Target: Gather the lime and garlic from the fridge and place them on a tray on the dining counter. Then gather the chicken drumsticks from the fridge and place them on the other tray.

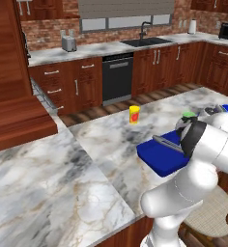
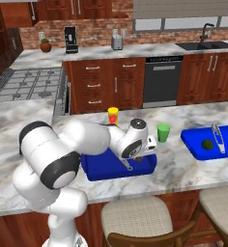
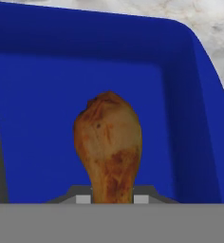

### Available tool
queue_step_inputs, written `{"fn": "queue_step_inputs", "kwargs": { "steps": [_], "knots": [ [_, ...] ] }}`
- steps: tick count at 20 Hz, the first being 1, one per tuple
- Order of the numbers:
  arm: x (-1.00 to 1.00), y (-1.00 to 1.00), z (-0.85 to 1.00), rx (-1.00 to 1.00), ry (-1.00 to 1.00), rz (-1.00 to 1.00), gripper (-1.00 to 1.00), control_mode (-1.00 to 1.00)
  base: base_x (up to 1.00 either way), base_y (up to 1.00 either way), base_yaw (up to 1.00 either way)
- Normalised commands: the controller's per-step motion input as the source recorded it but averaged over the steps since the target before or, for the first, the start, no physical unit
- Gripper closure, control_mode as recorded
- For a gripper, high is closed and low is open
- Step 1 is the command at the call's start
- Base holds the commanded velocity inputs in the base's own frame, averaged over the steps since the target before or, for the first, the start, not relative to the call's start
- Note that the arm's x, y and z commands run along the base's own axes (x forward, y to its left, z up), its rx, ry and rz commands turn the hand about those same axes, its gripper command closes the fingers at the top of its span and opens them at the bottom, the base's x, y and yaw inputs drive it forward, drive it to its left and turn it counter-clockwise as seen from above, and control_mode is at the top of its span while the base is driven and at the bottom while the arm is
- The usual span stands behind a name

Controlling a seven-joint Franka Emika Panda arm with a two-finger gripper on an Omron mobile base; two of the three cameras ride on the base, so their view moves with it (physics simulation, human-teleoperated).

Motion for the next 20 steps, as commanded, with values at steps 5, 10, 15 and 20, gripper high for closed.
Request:
{"fn": "queue_step_inputs", "kwargs": {
  "steps": [5, 10, 15, 20],
  "knots": [
    [0.26, 0.0, -0.23, 0.0, 0.01, 0.04, 1.0, -1.0, 0.0, 0.0, 0.0],
    [0.24, -0.04, -0.17, 0.01, 0.04, 0.01, -1.0, -1.0, 0.0, 0.0, 0.0],
    [-0.07, -0.12, 0.08, 0.03, 0.0, 0.01, -1.0, -1.0, 0.0, 0.0, 0.0],
    [-0.13, -0.02, 0.17, 0.0, 0.0, 0.0, -1.0, -1.0, 0.0, 0.0, 0.0]
  ]
}}
